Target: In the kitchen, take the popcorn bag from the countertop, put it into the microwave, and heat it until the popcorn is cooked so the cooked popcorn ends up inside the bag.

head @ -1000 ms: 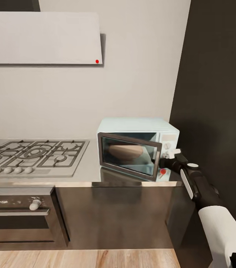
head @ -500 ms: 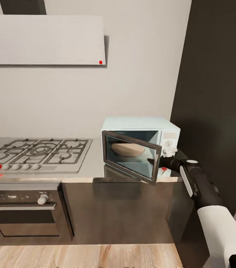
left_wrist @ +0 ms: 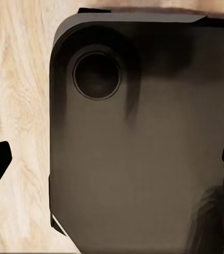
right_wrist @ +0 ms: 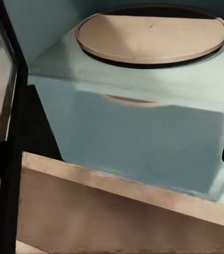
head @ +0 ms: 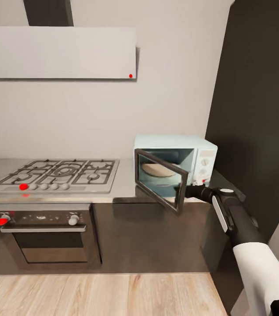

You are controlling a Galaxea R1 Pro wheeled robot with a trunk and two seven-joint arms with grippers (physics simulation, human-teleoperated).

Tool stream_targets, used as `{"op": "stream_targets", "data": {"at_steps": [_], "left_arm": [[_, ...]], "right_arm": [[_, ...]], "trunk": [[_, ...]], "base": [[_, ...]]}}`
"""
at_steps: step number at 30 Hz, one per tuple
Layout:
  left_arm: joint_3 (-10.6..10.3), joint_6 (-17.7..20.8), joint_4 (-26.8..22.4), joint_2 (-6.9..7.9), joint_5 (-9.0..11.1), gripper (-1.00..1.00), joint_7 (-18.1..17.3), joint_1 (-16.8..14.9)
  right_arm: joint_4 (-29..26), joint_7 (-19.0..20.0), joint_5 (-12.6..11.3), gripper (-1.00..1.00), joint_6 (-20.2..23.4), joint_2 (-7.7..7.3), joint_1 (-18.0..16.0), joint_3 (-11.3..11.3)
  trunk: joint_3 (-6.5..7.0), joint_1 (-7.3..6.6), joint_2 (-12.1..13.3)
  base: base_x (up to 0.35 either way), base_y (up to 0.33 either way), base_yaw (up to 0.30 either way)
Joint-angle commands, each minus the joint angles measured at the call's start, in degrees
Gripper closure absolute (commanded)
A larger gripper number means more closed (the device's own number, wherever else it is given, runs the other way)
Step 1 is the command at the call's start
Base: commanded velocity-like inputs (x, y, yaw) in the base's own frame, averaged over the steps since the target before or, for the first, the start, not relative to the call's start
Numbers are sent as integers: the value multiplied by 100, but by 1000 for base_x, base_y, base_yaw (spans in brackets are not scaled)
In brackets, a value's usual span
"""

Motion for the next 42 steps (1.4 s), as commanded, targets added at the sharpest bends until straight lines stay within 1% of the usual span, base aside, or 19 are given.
{"op": "stream_targets", "data": {"at_steps": [1,10,17,18,20,22,29,33,34,35,36,37,38,39,42], "left_arm": [[5,-8,-2,-1,38,-100,0,1],[1,-7,-2,-1,38,-100,-1,-1],[1,-7,-2,2,38,-100,-2,-1],[1,-7,-2,2,38,-100,-5,1],[0,-7,-2,2,38,-100,-4,-1],[2,-7,-2,0,38,-100,-2,-1],[3,-7,-2,3,38,-100,-2,-1],[2,-7,-2,6,38,-100,-2,0],[1,-7,-2,5,38,-100,-3,0],[2,-7,-2,6,38,-100,-1,0],[2,-7,-2,7,38,-100,-4,0],[1,-7,-2,7,38,-100,-3,-1],[1,-7,-2,7,38,-100,-3,-1],[0,-7,-2,7,38,-100,-1,-1],[0,-7,-1,7,38,-100,-4,-1]], "right_arm": [[-5,45,18,-100,33,3,-4,-10],[16,15,0,-100,34,29,-4,-10],[33,6,-5,-100,34,133,-4,-13],[38,4,-4,-100,34,184,-4,-17],[41,2,1,-100,34,239,-4,-23],[42,0,9,-100,33,259,-4,-31],[42,-35,28,-100,18,255,-4,-44],[42,-85,47,-100,17,191,-4,-80],[45,-105,53,-100,14,183,-4,-127],[53,-147,65,-100,3,175,-4,-265],[55,-171,68,-100,-1,169,-4,-335],[58,-248,71,-100,-8,121,-4,-463],[59,-325,72,-100,-21,48,-4,-532],[64,-424,73,-100,-42,-71,-4,-577],[68,-522,73,-100,-61,-145,-4,-603]], "trunk": [[-6,-3,-4],[-6,-3,-4],[-6,-3,-4],[-6,-3,-4],[-6,-3,-4],[-6,-3,-4],[-6,-3,-4],[-6,-3,-4],[-6,-3,-4],[-6,-3,-4],[-6,-3,-4],[-6,-3,-4],[-6,-3,-4],[-6,-3,-4],[-6,-3,-4]], "base": [[-260,219,0],[-260,220,0],[-221,245,0],[-123,296,0],[-107,304,0],[-97,310,0],[-92,312,0],[-92,294,0],[-92,244,0],[-60,131,0],[-38,84,0],[-16,34,0],[-8,18,0],[-3,7,0],[-1,3,0]]}}
